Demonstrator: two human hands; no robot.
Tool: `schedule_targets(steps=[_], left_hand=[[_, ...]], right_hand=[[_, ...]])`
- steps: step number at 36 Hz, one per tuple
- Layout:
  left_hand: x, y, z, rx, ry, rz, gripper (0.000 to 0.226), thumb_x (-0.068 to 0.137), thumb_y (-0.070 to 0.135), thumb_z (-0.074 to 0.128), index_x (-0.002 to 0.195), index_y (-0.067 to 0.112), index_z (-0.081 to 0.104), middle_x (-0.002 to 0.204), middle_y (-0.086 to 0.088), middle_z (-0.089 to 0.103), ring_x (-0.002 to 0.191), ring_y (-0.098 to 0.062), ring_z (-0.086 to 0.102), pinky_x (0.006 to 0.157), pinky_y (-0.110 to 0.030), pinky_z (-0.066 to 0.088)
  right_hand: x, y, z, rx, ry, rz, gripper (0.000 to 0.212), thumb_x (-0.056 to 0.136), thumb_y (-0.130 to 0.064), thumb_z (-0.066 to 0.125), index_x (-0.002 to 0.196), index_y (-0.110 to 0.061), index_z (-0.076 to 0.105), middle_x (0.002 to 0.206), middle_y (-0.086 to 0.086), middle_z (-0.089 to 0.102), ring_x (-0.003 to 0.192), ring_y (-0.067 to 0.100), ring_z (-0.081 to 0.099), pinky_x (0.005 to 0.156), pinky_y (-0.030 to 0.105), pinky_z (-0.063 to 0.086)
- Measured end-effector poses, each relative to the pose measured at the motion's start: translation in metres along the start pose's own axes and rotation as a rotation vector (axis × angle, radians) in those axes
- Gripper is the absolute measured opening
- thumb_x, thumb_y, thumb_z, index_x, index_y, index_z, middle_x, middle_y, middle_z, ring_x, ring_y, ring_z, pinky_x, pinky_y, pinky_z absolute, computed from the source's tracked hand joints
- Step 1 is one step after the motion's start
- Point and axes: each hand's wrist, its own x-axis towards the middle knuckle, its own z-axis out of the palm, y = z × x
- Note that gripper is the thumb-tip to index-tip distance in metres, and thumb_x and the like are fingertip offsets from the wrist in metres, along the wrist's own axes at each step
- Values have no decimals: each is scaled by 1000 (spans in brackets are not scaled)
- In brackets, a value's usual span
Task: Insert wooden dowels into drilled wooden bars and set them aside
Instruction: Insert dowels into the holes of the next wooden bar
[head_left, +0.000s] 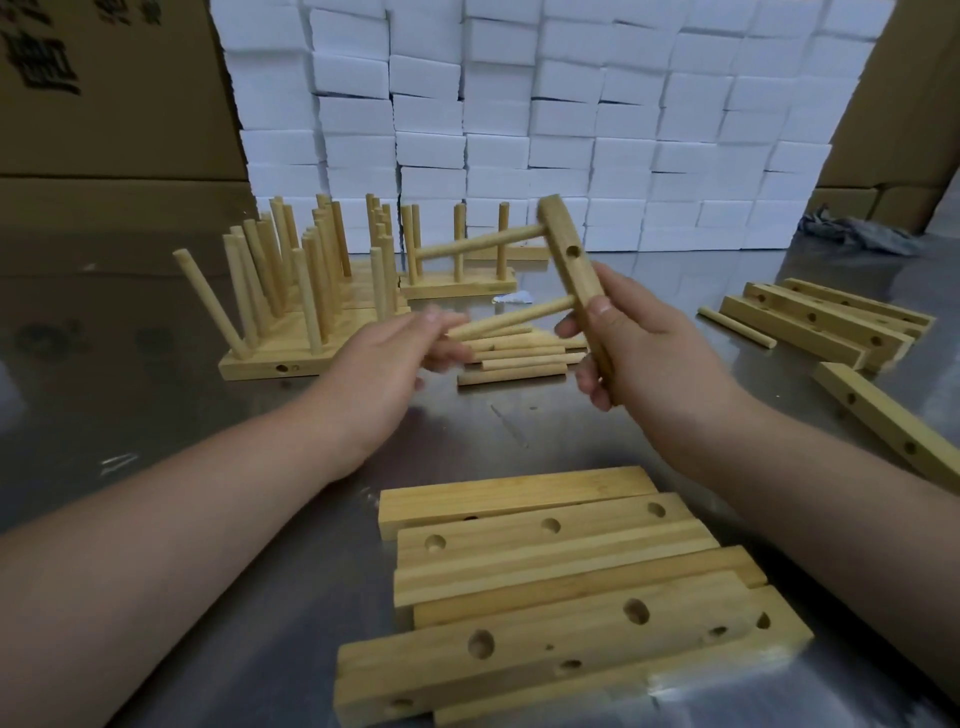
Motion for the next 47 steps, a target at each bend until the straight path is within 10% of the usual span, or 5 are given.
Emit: schedule_targets(steps=[9,17,31,35,47], left_hand=[[1,-16,1,708,-212,43,33,92,31,48,122,40,56,124,11,52,118,-10,46,102,-29,34],[3,-16,0,807,-208,137,44,94,32,47,137,35,40,141,17,37,132,-7,26,105,-25,18],[1,-11,5,727,-198,108,31,72,58,59,99,44,63,91,19,54,90,-5,51,81,-29,45],[-1,-10,4,721,-414,161,62,74,63,43,134,51,35,133,21,41,120,-4,35,98,-29,31],[-2,-12,7,709,-164,149,14,79,39,66,69,37,56,78,19,55,75,1,50,60,-18,38]], right_hand=[[12,5,-12,214,209,212,24,102,-19,33,91,-26,53,88,3,60,51,11,48,43,21,42],[24,12,-11,316,237,353,20,96,-12,37,109,-12,53,78,4,56,41,9,46,38,16,38],[16,9,-4,257,207,255,22,99,-15,38,88,-14,57,84,2,62,55,10,47,52,23,39],[17,11,1,135,250,239,25,100,-19,37,84,-21,56,82,-4,64,58,6,51,53,21,38],[21,14,-1,193,248,293,26,100,-18,36,84,-25,55,80,-3,65,70,9,58,66,24,45]])
